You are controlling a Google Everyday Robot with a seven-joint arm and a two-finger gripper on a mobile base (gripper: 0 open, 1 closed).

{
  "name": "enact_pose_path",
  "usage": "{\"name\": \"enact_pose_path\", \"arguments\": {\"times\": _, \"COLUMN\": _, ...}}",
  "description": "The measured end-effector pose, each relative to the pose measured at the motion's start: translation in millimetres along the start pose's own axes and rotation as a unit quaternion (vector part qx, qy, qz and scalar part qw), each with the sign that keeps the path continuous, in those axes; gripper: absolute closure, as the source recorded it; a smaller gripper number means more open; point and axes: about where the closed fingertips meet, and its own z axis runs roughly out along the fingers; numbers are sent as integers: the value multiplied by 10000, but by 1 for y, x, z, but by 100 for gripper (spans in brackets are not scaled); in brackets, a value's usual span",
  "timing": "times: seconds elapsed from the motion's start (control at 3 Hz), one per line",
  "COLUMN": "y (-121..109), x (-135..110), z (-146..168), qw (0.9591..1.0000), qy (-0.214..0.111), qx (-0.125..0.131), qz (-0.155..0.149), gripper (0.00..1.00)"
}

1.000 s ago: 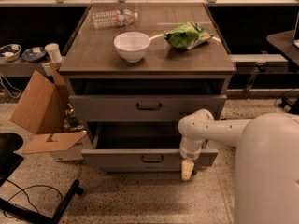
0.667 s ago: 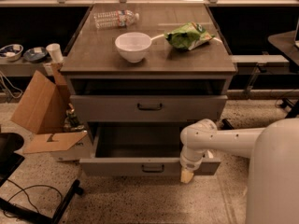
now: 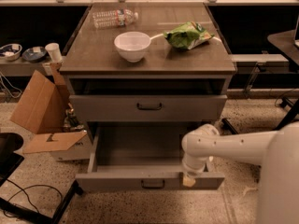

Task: Open middle drawer

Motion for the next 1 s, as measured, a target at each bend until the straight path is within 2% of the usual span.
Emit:
{"name": "enact_pose_path", "arguments": {"times": 0.33, "y": 6, "x": 4, "z": 2, "qw": 10000, "qy": 13, "qx": -16, "qz": 49, "gripper": 100}}
{"name": "enact_pose_path", "arguments": {"times": 1.0, "y": 33, "x": 17, "z": 10, "qw": 9997, "qy": 48, "qx": -138, "qz": 209, "gripper": 100}}
